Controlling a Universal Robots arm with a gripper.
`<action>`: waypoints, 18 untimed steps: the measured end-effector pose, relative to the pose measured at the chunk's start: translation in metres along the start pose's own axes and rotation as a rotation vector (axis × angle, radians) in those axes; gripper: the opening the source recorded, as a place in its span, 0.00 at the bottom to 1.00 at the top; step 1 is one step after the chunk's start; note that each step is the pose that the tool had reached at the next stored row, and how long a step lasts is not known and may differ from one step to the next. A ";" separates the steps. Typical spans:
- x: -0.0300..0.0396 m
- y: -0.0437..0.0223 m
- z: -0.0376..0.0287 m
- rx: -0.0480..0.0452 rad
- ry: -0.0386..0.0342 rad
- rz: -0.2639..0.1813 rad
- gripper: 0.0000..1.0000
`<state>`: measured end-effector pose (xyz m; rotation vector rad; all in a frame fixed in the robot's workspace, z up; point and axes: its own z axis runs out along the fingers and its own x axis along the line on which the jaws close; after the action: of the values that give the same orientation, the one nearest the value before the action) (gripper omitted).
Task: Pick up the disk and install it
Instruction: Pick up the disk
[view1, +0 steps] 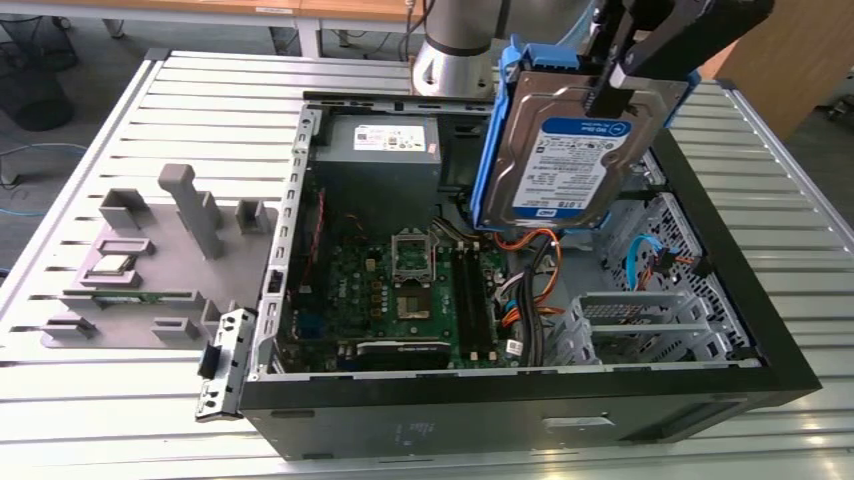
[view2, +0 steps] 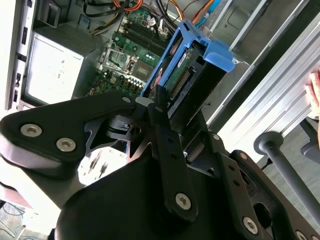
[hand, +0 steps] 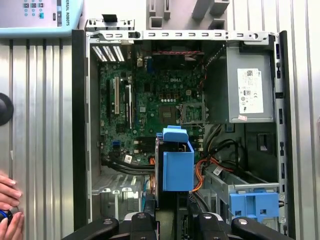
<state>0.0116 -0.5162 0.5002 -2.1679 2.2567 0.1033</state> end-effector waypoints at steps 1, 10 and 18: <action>-0.0001 -0.0016 -0.0001 0.0000 0.0001 0.000 0.35; 0.0000 -0.0049 -0.0002 0.0000 0.0001 0.000 0.35; 0.0025 -0.0075 -0.0004 0.0001 0.0012 0.000 0.35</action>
<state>0.0189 -0.5190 0.5002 -2.1685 2.2574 0.1019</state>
